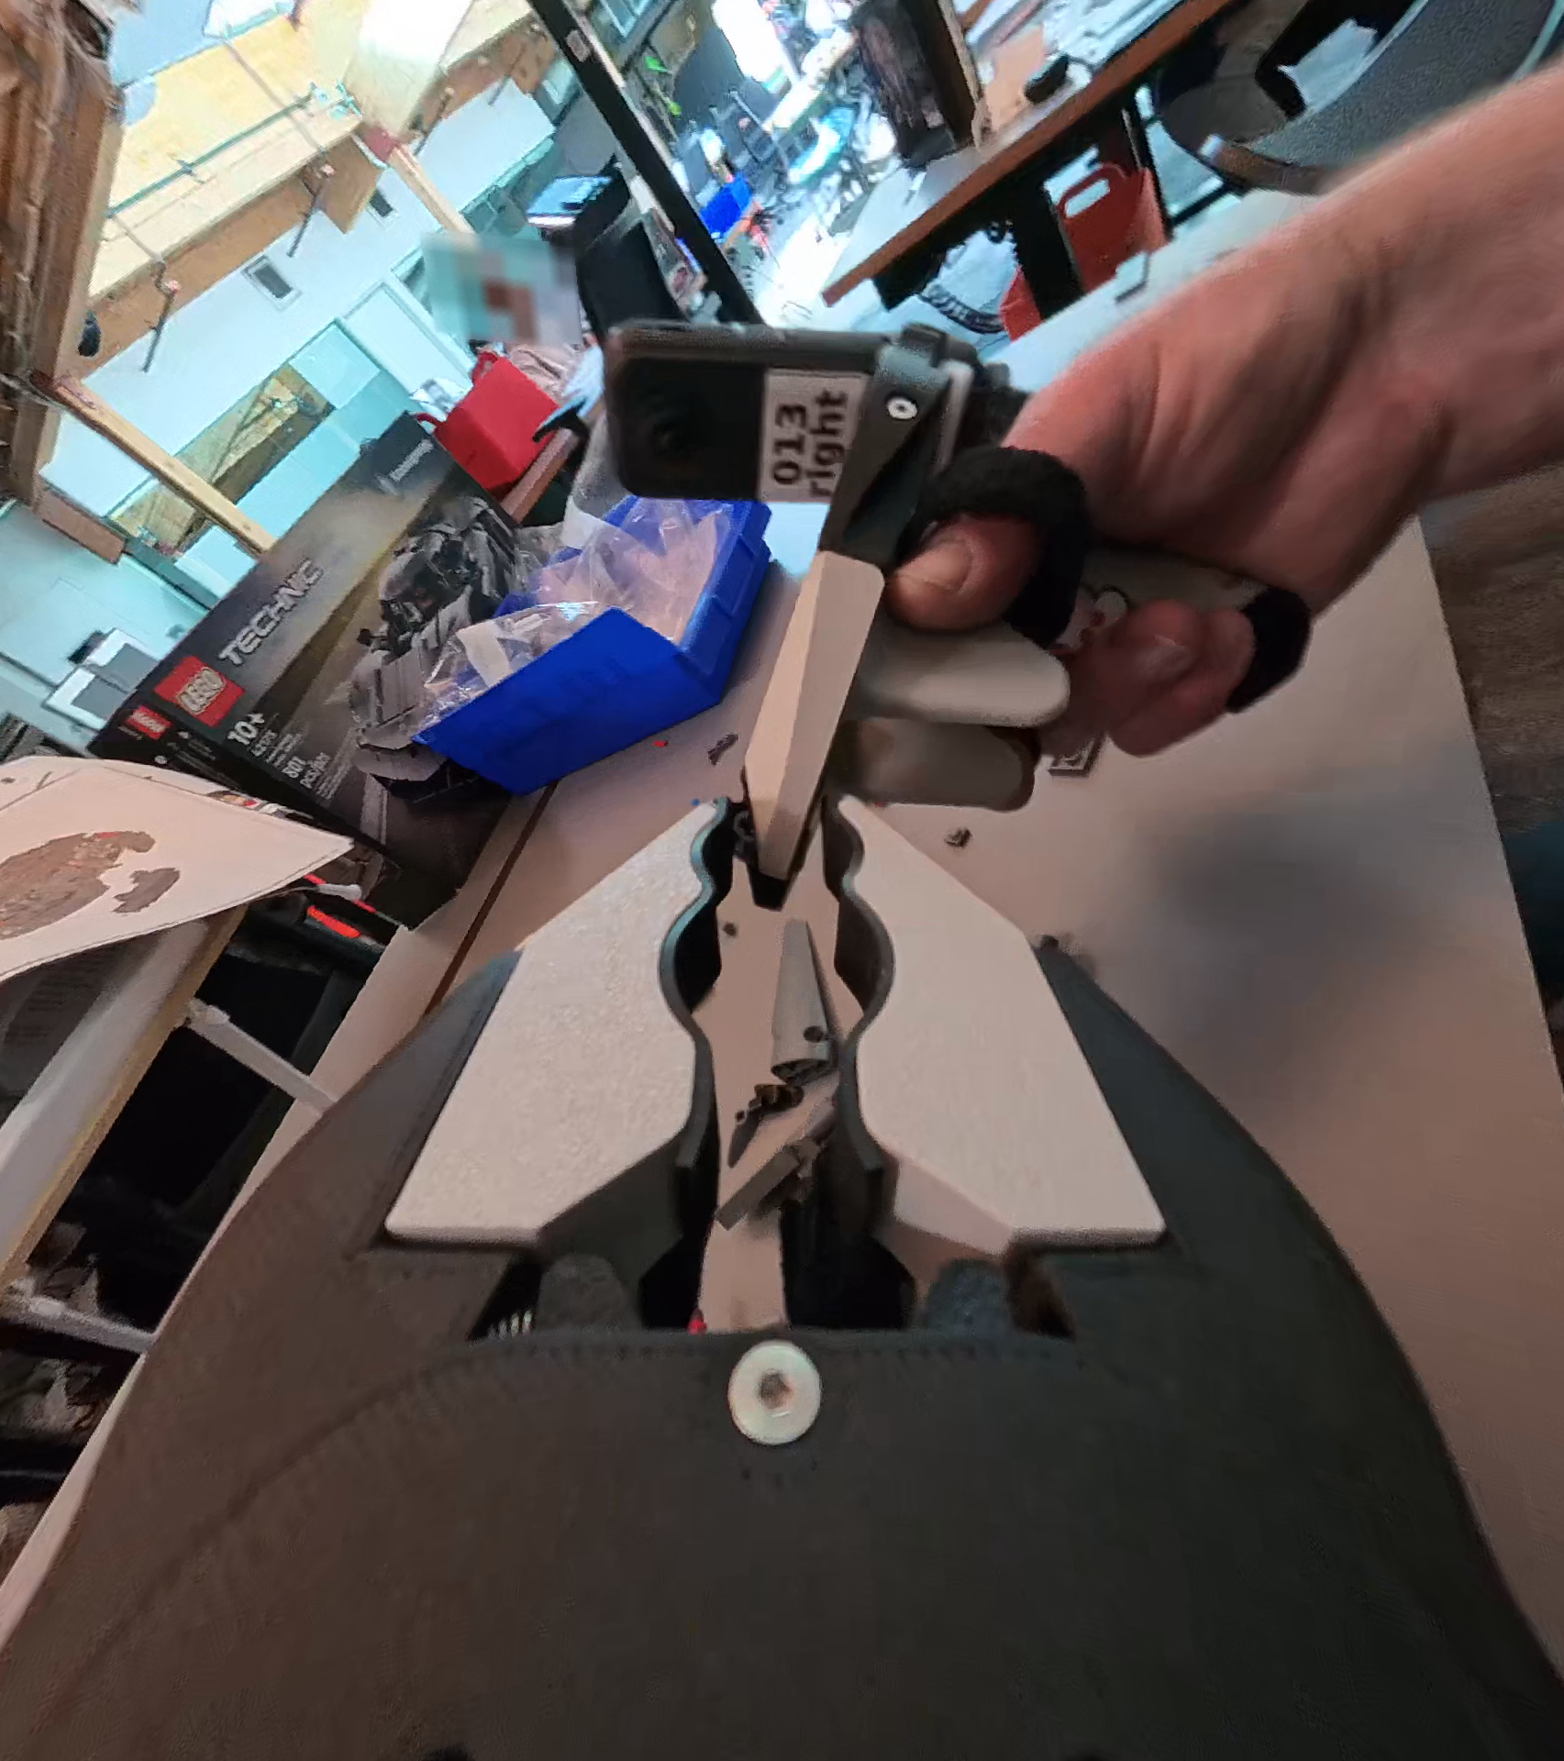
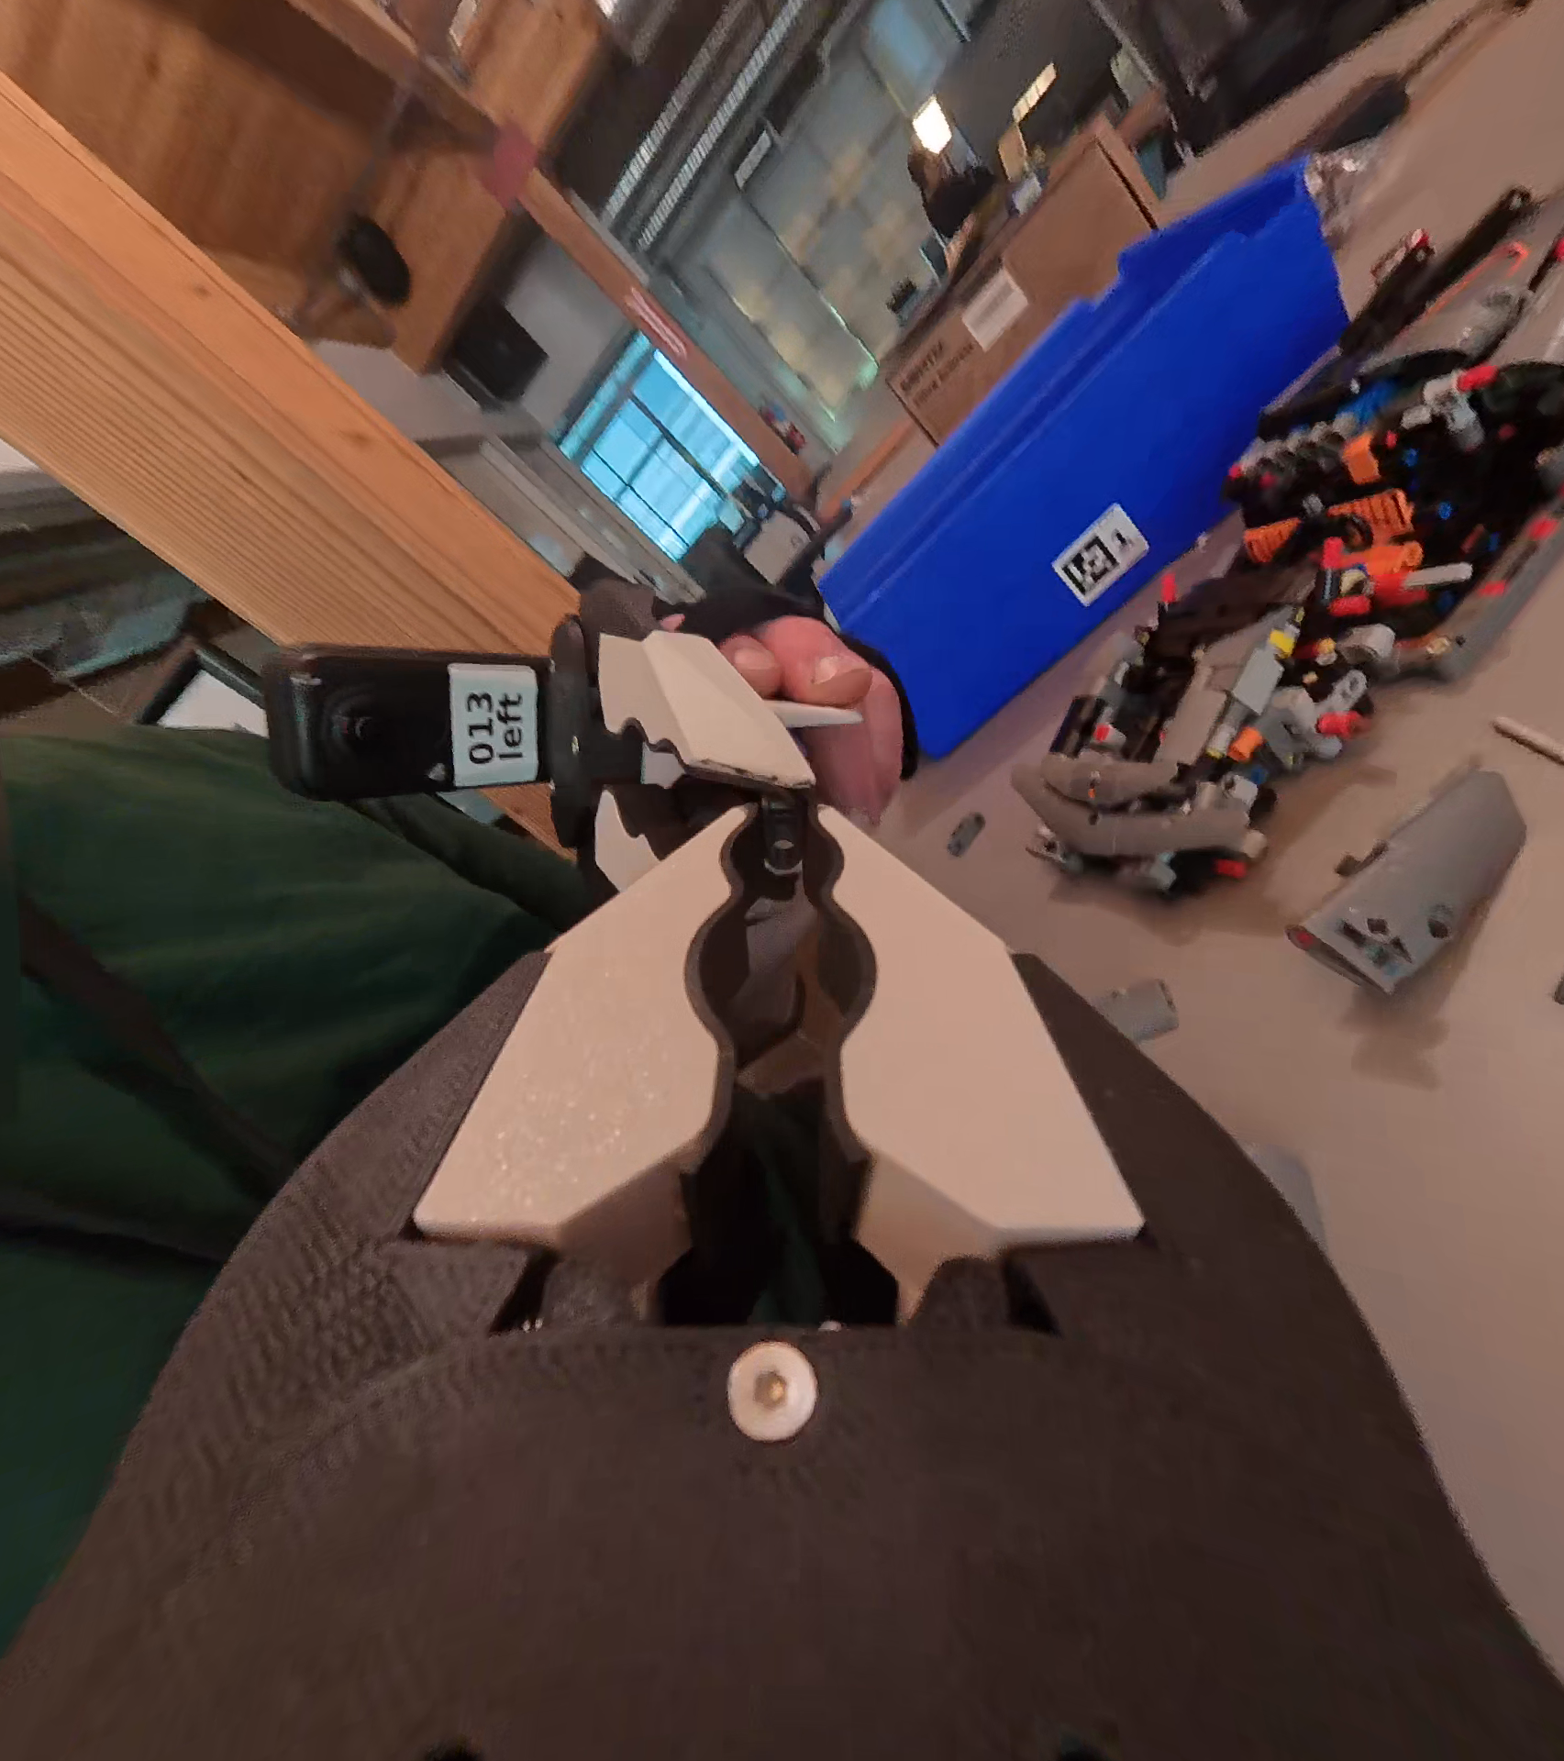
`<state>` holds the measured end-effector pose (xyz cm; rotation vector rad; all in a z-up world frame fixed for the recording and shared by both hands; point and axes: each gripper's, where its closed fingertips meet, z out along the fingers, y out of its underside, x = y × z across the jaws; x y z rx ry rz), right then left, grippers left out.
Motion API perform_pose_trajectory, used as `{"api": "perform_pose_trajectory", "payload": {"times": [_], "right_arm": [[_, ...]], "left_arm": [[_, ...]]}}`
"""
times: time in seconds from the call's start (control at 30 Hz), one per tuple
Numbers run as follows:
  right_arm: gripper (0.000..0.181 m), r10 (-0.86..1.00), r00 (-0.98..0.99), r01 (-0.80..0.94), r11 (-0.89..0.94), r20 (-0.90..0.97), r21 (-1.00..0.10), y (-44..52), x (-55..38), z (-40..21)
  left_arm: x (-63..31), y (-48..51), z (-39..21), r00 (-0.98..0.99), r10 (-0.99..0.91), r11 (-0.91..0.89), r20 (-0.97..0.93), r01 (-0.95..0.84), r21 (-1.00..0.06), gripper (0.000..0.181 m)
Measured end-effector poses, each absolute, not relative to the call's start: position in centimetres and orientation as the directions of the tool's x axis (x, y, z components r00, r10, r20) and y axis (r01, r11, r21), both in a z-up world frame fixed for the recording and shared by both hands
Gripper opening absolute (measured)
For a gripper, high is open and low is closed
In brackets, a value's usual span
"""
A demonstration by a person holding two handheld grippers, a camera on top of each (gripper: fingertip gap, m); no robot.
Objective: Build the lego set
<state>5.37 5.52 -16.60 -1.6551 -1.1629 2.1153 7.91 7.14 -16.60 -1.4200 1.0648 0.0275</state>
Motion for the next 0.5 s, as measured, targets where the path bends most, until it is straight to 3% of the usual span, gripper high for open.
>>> {"api": "perform_pose_trajectory", "payload": {"times": [0.23, 0.5], "right_arm": [[0.004, 0.491, -0.462, -0.002, -0.834, -0.739, -0.552, 8.4, 5.3, -13.4], [0.006, 0.463, -0.483, -0.119, -0.875, -0.743, -0.469, 9.1, 4.6, -13.0]], "left_arm": [[6.2, 8.7, -14.8, 0.703, -0.377, 0.202, -0.603, -0.573, -0.794, 0.018], [5.7, 9.5, -13.8, 0.714, -0.262, 0.210, -0.649, -0.614, -0.761, 0.011]]}}
